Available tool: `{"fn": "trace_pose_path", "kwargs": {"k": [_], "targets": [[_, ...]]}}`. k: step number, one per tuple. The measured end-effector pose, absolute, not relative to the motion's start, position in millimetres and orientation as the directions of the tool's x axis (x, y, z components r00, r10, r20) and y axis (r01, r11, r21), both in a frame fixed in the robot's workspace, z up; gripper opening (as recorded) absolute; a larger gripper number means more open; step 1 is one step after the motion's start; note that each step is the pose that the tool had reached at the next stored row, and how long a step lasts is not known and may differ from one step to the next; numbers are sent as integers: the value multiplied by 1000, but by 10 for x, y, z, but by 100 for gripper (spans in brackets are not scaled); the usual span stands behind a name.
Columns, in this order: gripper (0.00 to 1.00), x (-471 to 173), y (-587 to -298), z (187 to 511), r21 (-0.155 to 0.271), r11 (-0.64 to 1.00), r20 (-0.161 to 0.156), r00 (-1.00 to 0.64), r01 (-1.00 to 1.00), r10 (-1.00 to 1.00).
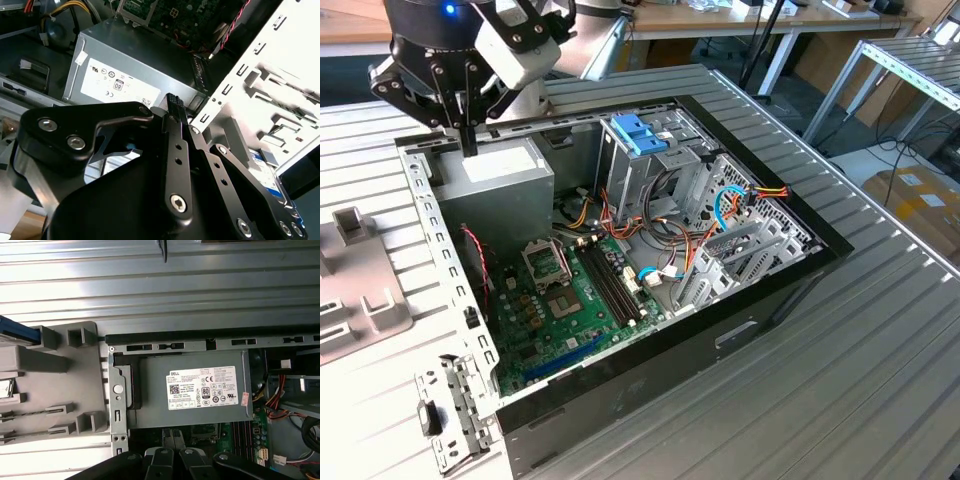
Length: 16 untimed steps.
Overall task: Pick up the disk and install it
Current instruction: 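Reach for the disk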
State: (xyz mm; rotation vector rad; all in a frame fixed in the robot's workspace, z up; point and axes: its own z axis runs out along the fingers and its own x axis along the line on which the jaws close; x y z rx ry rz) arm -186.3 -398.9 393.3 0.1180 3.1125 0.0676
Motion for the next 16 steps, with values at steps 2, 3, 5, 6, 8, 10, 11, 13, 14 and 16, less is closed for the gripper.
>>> {"fn": "trace_pose_path", "kwargs": {"k": [2, 3, 5, 6, 8, 10, 11, 13, 14, 16], "targets": [[11, -1884, -3989, 3933, 44, 996, -24, -997, 75, 76], [11, -1904, -3989, 3933, 44, 996, -24, -997, 75, 76], [11, -1921, -3990, 3933, 44, 996, -24, -997, 75, 76], [11, -1932, -3989, 3933, 44, 996, -24, -997, 75, 76], [11, -1957, -3989, 3933, 44, 996, -25, -997, 75, 76], [11, -1974, -3989, 3933, 44, 996, -24, -997, 75, 76], [11, -1987, -3990, 3933, 44, 996, -24, -997, 75, 76], [11, -2015, -3989, 3933, 44, 996, -24, -997, 75, 76], [11, -2023, -3989, 3933, 44, 996, -24, -997, 75, 76], [11, -2042, -3989, 3933, 44, 996, -24, -997, 75, 76]]}}
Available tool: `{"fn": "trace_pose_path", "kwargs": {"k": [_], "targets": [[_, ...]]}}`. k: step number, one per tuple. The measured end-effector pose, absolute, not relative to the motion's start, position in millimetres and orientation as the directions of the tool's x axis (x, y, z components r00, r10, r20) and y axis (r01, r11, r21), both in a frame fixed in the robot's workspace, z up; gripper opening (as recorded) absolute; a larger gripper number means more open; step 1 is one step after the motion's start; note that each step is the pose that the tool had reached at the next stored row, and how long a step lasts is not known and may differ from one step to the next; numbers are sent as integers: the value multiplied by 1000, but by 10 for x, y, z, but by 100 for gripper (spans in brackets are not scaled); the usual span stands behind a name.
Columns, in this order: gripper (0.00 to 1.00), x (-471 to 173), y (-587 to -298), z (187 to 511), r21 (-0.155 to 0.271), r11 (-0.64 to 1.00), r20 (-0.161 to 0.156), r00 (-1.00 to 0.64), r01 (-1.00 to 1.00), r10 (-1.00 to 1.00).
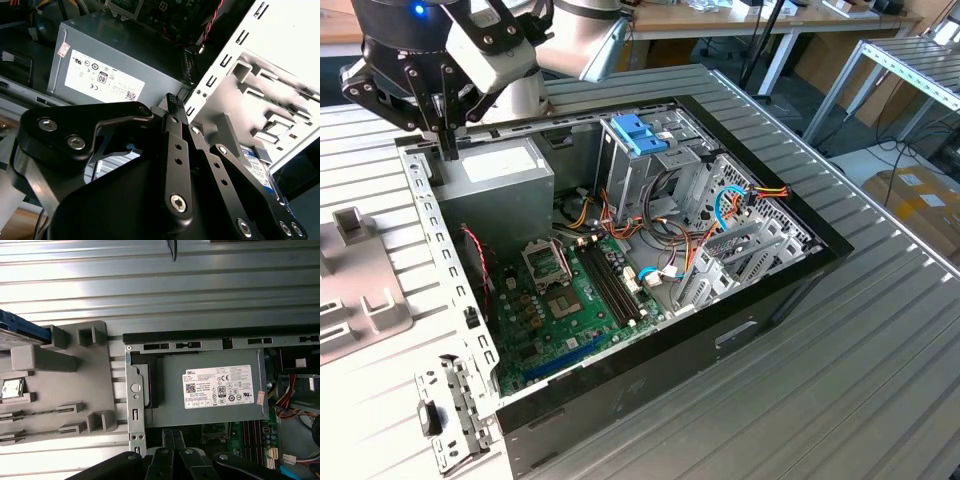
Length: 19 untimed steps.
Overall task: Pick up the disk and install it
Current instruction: 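Reach for the disk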
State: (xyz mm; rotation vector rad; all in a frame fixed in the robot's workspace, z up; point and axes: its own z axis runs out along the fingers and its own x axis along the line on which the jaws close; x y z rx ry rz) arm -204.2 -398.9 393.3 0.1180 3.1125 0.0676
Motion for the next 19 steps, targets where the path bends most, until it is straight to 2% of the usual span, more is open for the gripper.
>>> {"fn": "trace_pose_path", "kwargs": {"k": [19], "targets": [[11, -2251, -3989, 3933, 44, 996, -24, -997, 75, 76]]}}
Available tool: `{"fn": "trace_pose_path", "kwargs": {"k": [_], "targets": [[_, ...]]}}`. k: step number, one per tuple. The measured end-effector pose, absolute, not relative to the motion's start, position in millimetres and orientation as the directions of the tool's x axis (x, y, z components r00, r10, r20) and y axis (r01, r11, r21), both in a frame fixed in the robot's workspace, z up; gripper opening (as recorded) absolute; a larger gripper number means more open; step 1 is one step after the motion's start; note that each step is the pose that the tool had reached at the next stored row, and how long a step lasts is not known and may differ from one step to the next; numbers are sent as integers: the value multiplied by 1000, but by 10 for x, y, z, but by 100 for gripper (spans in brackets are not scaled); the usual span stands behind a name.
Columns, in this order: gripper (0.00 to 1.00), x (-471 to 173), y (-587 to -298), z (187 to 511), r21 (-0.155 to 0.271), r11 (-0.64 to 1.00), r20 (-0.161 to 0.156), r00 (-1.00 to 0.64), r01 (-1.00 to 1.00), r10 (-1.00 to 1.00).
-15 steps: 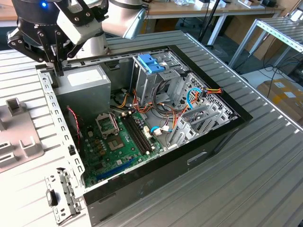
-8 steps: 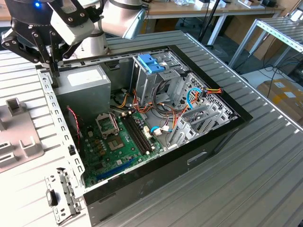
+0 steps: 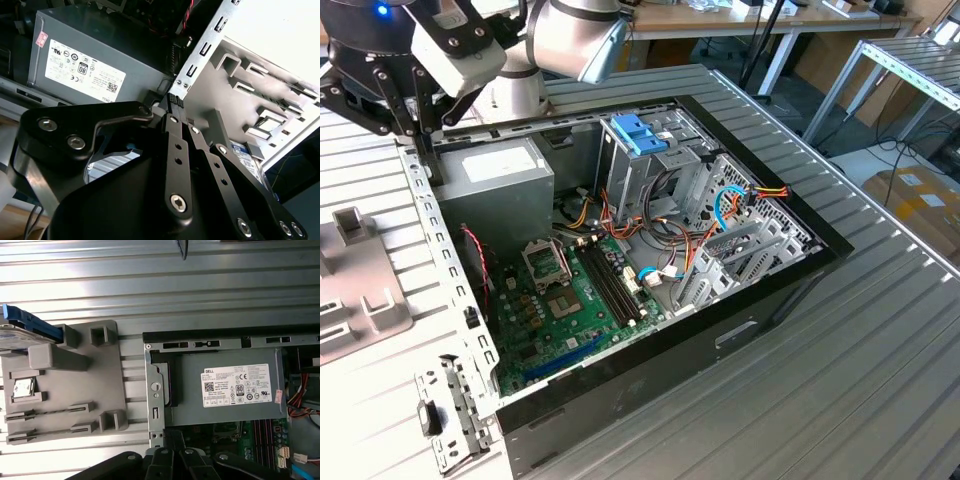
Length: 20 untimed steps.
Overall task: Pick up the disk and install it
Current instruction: 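Reach for the disk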
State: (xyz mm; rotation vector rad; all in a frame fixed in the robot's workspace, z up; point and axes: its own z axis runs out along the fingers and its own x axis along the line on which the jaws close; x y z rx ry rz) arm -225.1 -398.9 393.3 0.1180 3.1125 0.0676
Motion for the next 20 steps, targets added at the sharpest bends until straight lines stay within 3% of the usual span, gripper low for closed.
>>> {"fn": "trace_pose_path", "kwargs": {"k": [20], "targets": [[11, -2523, -3989, 3933, 44, 996, -24, -997, 75, 76]]}}
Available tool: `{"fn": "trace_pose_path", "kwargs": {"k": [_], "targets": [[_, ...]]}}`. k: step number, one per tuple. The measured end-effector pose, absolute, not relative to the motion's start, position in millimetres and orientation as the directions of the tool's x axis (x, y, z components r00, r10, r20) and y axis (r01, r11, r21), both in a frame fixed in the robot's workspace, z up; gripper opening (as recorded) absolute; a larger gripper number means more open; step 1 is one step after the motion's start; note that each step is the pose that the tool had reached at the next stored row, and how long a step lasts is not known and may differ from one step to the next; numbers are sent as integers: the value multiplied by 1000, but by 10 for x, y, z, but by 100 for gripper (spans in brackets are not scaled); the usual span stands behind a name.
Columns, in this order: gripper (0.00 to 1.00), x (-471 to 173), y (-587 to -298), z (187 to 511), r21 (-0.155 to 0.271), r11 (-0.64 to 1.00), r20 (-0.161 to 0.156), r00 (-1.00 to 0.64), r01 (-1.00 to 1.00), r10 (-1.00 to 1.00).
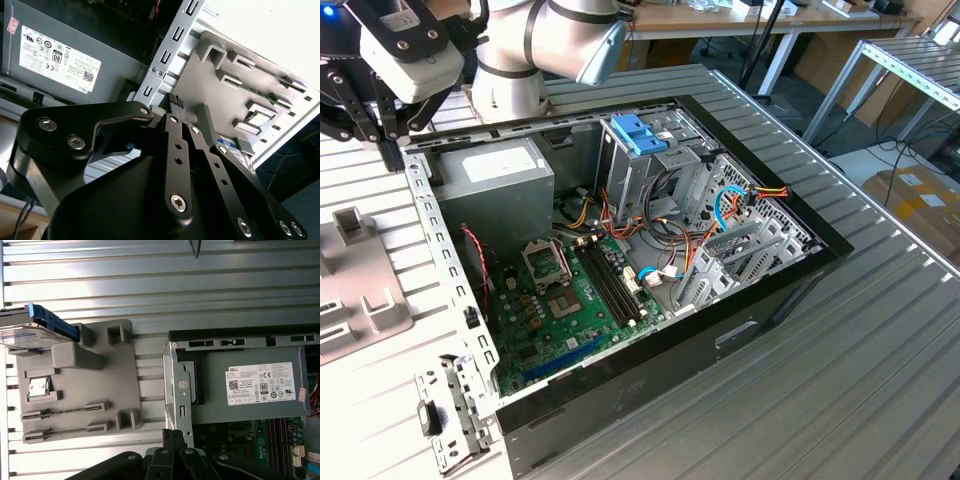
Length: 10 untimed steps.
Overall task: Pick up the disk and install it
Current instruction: 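Reach for the disk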
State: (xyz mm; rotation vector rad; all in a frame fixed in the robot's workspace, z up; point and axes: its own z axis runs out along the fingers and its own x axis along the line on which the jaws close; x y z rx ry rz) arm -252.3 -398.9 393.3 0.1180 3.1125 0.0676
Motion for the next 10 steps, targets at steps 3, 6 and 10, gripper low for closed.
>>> {"fn": "trace_pose_path", "kwargs": {"k": [3, 6, 10], "targets": [[11, -2548, -3989, 3934, 44, 996, -24, -997, 75, 76], [11, -2581, -3990, 3933, 44, 996, -24, -997, 75, 76], [11, -2642, -3989, 3933, 44, 996, -24, -997, 75, 76]]}}
